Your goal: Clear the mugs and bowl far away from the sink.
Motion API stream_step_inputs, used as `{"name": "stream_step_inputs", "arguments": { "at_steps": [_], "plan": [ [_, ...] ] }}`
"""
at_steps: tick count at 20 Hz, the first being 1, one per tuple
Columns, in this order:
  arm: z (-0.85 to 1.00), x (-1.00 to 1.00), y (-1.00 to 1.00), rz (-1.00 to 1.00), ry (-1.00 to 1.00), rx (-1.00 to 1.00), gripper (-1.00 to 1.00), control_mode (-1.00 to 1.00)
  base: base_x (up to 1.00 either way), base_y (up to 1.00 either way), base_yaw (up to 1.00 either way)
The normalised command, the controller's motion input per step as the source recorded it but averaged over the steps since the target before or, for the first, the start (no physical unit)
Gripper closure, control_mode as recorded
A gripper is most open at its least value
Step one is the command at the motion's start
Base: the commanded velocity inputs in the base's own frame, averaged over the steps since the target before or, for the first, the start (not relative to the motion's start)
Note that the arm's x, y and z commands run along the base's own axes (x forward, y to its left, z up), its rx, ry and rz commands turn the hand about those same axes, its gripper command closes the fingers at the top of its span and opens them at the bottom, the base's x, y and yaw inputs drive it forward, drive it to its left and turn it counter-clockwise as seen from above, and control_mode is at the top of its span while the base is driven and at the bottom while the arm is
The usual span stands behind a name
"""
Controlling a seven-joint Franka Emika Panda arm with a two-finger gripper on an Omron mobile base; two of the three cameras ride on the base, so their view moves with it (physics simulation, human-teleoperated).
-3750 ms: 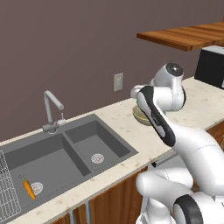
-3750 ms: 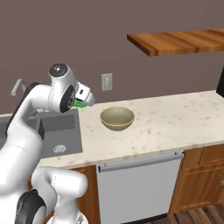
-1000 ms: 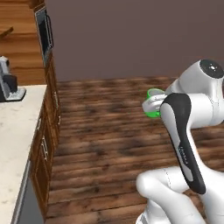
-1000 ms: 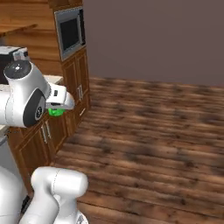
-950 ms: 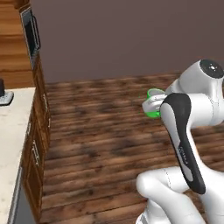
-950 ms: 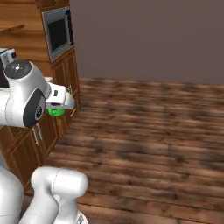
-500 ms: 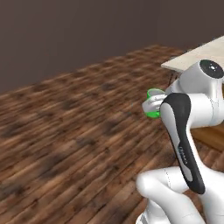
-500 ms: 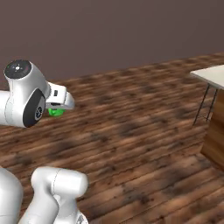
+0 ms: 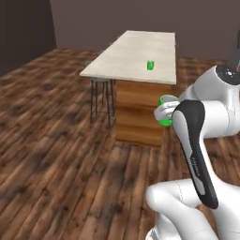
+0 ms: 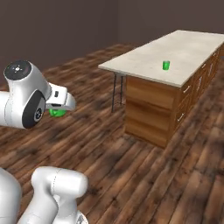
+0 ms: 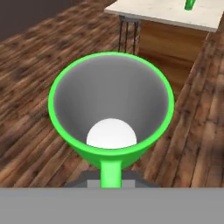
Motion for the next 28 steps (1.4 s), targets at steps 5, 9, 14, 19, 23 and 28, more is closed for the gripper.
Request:
{"name": "stream_step_inputs", "arguments": {
  "at_steps": [5,9,14,19,23,28],
  "plan": [
    [0.0,0.0,0.0,0.0,0.0,0.0,1.0,1.0,1.0,-0.01,-0.49],
    [0.0,0.0,0.0,0.0,0.0,0.0,1.0,1.0,1.0,0.0,-0.39],
    [0.0,0.0,0.0,0.0,0.0,0.0,1.0,1.0,1.0,0.04,-0.35],
    [0.0,0.0,0.0,0.0,0.0,0.0,1.0,1.0,1.0,0.24,-0.42],
    [0.0,0.0,0.0,0.0,0.0,0.0,1.0,1.0,1.0,0.34,-0.47],
    [0.0,0.0,0.0,0.0,0.0,0.0,1.0,1.0,0.85,0.91,-0.4]
  ]
}}
